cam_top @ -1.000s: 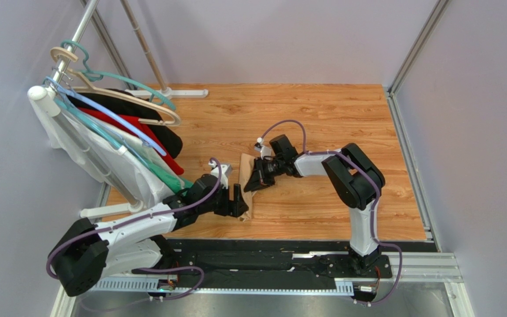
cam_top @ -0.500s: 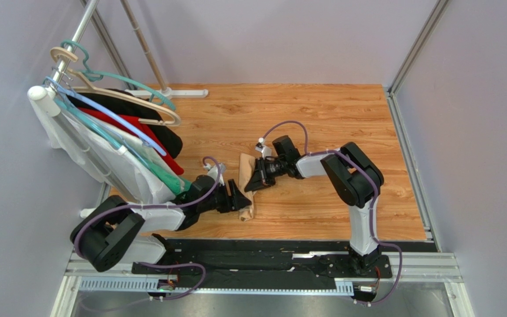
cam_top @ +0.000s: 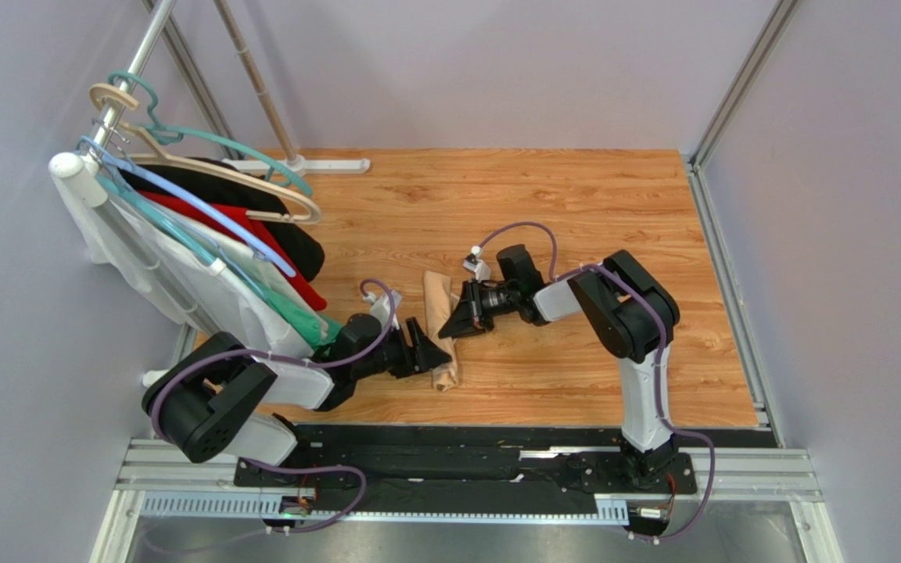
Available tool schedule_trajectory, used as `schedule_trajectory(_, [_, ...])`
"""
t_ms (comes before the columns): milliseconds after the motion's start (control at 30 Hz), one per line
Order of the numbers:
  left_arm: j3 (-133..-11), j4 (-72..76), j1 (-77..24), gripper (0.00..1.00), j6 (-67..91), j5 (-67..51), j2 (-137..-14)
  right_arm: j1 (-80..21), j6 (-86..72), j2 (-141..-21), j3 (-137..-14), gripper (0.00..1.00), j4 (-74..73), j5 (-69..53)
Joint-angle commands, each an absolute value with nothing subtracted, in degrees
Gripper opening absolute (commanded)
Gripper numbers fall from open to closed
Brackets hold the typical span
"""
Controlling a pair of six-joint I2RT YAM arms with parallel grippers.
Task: Fold the napkin, place the utensils inside, and roll it up
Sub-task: Roll the napkin with the utensil
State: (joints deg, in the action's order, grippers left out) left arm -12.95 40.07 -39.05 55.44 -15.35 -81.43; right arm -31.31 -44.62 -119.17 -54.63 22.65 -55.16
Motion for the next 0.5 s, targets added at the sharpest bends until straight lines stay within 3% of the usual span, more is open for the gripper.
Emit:
schedule_trajectory(0, [-11.25, 35.95, -39.29, 0.69, 54.05, -14.24, -83.14, -31.03, -48.77, -120.32, -53.61, 0.00, 28.29, -53.35])
schedule_trajectory(467, [-11.51, 36.30, -39.29, 0.68, 53.70, -14.68, -84.55, -30.32, -56.33, -120.32, -53.35, 0.00, 36.55, -55.72])
